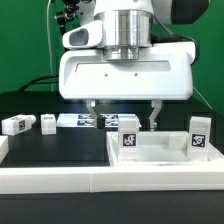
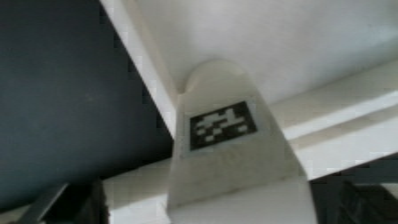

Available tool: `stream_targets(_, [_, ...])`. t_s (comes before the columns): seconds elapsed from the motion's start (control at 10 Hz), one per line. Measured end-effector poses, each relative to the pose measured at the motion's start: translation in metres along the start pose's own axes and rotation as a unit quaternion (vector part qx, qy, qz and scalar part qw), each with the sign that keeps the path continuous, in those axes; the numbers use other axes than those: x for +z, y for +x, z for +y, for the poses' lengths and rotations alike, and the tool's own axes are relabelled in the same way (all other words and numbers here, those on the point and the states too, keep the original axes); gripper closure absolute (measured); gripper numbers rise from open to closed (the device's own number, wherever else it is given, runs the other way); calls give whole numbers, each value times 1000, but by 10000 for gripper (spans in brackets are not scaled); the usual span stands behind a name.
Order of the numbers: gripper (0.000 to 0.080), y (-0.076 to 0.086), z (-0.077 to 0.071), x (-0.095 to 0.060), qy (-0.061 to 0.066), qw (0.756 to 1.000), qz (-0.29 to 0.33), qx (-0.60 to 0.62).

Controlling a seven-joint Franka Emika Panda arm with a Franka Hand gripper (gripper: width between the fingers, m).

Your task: Assemble square table

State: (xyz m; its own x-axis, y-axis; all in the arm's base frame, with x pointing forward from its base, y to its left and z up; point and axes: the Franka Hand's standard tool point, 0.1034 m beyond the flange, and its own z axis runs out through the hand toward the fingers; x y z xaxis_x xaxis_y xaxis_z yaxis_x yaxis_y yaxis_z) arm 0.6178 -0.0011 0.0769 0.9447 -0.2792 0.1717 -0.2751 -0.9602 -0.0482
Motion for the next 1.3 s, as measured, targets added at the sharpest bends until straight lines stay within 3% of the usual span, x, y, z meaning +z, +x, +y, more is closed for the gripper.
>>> stream_targets(0.6, [163,0,-1,0,-16,990,-2,-143])
stream_targets(0.8, [510,0,-1,0,-16,992,-2,-124])
stream_targets(1.3, [511,0,0,1,-16,1000,0,1])
